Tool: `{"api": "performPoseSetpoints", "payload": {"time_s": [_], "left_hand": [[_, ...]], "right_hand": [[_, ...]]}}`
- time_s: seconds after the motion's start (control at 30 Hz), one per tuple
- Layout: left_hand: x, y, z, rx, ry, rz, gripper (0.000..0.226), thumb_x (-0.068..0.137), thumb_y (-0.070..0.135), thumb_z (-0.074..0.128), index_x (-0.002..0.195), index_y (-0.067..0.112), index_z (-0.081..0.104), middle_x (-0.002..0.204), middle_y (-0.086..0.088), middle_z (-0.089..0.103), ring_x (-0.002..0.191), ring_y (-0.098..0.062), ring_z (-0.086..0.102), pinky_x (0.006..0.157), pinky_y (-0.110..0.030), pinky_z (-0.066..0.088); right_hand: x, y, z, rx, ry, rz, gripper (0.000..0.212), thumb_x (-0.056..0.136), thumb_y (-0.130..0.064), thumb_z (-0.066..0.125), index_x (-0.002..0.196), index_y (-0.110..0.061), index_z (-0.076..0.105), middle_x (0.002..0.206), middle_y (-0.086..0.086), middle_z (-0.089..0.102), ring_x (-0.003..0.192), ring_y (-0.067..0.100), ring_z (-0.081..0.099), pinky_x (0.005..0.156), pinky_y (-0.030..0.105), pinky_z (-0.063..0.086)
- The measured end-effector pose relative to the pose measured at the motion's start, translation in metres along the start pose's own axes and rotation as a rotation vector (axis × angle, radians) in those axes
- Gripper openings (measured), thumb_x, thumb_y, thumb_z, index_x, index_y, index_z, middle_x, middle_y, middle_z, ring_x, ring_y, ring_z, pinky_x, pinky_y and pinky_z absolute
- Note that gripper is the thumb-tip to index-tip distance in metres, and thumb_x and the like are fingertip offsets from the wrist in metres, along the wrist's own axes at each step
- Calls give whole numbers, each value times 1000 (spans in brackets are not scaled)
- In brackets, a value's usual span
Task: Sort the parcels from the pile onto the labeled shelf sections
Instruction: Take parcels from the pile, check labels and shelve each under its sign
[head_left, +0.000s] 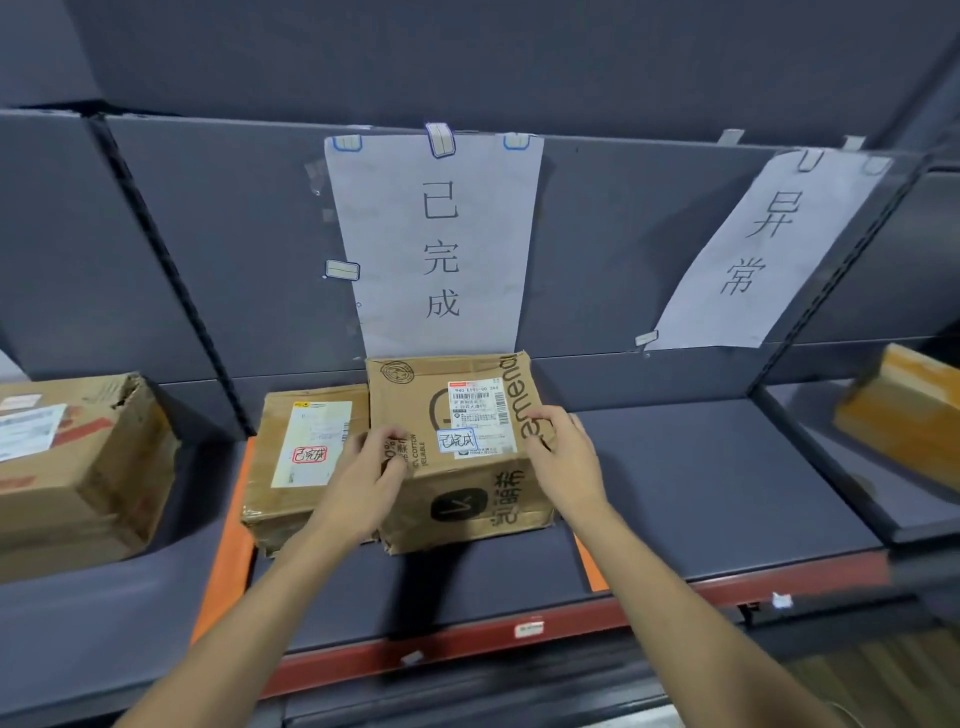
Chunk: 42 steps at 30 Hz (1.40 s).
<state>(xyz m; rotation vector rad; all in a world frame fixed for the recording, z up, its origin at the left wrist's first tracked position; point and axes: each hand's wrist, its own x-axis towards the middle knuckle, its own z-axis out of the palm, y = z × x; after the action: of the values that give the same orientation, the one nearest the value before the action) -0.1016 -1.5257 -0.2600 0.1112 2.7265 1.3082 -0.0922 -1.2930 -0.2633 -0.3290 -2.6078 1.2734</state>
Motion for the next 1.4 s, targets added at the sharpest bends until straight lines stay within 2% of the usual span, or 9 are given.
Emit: {"api": "performPoseSetpoints", "payload": {"time_s": [0.13, 0.23, 0.37, 0.5, 0.83, 0.97, 1.1, 1.23, 1.4], "left_hand": [[1, 8, -10, 203, 46, 26, 36, 89, 27, 47, 125, 34, 51, 141, -9, 32, 131, -26, 31, 108, -39, 30], [6, 33, -14, 381, 93, 186, 42, 93, 27, 43, 135, 22, 45, 149, -12, 28, 137, -31, 24, 111, -42, 24], [18, 88, 6, 495, -65, 409, 49, 99, 35, 37, 146, 23, 31, 156, -6, 23, 142, -27, 22, 115, -42, 18], [16, 149, 57, 583, -221, 582, 62, 93, 45, 26, 148, 17, 27, 158, -10, 19, 145, -26, 17, 117, -43, 14], [-62, 324, 207, 560, -491, 779, 60, 101, 41, 33, 153, 19, 13, 160, -6, 7, 147, -20, 8, 119, -37, 14], [-102, 394, 278, 528, -570, 860, 57, 100, 39, 35, 151, 18, 19, 158, -8, 18, 145, -22, 19, 115, -40, 22], [-122, 434, 342, 491, -644, 825, 61, 100, 44, 35, 152, 20, 16, 160, -4, 11, 146, -20, 15, 118, -35, 17], [-127, 458, 392, 532, -682, 832, 60, 101, 43, 35, 152, 20, 15, 160, -5, 10, 147, -18, 9, 116, -30, 11], [-116, 483, 449, 576, -711, 849, 60, 100, 43, 34, 152, 19, 16, 160, -5, 10, 147, -19, 9, 116, -31, 11]], "right_hand": [[-4, -3, -14, -169, -49, 1, 31, 96, -29, 49, 127, -32, 52, 123, -3, 55, 112, 17, 55, 85, 32, 45], [-7, -9, -40, -356, -74, -7, 45, 97, -38, 45, 141, -28, 41, 139, 5, 48, 127, 26, 46, 99, 41, 44], [-12, -14, -90, -624, -153, 28, 62, 99, -48, 37, 151, -19, 22, 152, 10, 35, 137, 33, 34, 109, 49, 33], [-28, -5, -150, -698, -175, 130, 72, 98, -56, 30, 154, -17, 8, 158, 10, 24, 143, 31, 26, 113, 52, 25], [-111, 70, -342, -714, 18, 340, 72, 97, -59, 27, 153, -17, 8, 154, 16, 32, 136, 35, 38, 108, 50, 34], [-153, 115, -424, -675, 103, 402, 66, 96, -60, 29, 147, -19, 20, 140, 14, 48, 120, 34, 51, 97, 48, 44], [-189, 158, -490, -605, 171, 482, 72, 98, -58, 29, 153, -15, 10, 115, 6, 58, 100, 31, 56, 73, 36, 46], [-211, 208, -527, -543, 198, 573, 76, 97, -59, 29, 154, -14, 6, 118, 11, 58, 104, 31, 57, 85, 43, 48], [-204, 261, -558, -538, 198, 630, 71, 97, -57, 29, 149, -10, 18, 115, 15, 58, 101, 34, 57, 78, 40, 47]]}}
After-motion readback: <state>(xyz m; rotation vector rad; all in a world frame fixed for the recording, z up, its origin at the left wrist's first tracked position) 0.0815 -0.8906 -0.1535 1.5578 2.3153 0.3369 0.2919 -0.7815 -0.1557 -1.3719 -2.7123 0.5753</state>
